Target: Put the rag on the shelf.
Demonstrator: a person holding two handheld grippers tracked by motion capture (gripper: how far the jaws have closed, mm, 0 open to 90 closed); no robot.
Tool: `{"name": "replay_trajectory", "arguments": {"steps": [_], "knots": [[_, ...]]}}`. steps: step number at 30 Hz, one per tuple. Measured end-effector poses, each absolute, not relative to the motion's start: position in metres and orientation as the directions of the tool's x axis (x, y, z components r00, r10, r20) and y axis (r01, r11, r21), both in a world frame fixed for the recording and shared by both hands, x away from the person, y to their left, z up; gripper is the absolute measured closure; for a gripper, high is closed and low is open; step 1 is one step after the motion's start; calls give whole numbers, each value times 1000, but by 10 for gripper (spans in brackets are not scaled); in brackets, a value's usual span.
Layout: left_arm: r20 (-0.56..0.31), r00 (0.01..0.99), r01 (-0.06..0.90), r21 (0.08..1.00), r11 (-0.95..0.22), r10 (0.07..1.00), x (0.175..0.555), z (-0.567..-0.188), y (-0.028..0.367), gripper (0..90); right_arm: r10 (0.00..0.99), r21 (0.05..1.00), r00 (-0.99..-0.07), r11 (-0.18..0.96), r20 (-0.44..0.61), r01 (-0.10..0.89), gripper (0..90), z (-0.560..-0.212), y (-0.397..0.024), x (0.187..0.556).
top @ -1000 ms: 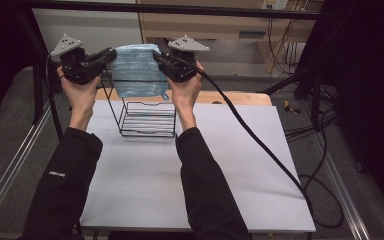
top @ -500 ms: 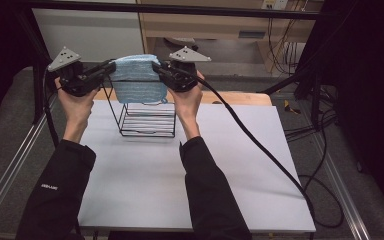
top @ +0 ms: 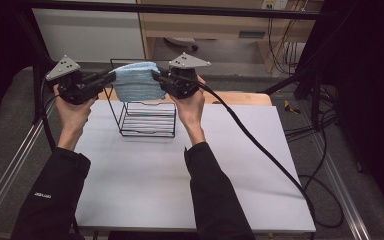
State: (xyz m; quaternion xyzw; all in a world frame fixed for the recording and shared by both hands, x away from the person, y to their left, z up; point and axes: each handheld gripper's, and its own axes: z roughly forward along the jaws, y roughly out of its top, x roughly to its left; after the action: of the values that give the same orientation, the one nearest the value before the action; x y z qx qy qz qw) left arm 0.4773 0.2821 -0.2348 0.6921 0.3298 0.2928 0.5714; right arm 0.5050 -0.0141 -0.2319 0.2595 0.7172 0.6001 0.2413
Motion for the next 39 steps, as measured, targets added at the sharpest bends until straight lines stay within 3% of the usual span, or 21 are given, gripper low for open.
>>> {"name": "replay_trajectory", "arguments": {"steps": [6, 15, 20, 27, 39], "knots": [[12, 618, 150, 980, -133, 786, 474, -231, 286, 735, 640, 984, -768, 159, -38, 84, 779, -235, -16, 503], [-86, 539, 190, 981, -21, 838, 475, -200, 289, 658, 617, 982, -785, 178, -61, 65, 780, -239, -18, 501], [-135, 527, 266, 964, -12, 839, 485, -194, 283, 734, 610, 979, -788, 198, -83, 50, 779, -240, -18, 498], [-123, 541, 339, 937, -81, 832, 487, -203, 272, 872, 604, 974, -790, 221, -103, 42, 771, -241, -18, 497], [-86, 584, 337, 930, -145, 807, 476, -218, 273, 895, 605, 970, -791, 234, -96, 62, 710, -242, -16, 494]]}}
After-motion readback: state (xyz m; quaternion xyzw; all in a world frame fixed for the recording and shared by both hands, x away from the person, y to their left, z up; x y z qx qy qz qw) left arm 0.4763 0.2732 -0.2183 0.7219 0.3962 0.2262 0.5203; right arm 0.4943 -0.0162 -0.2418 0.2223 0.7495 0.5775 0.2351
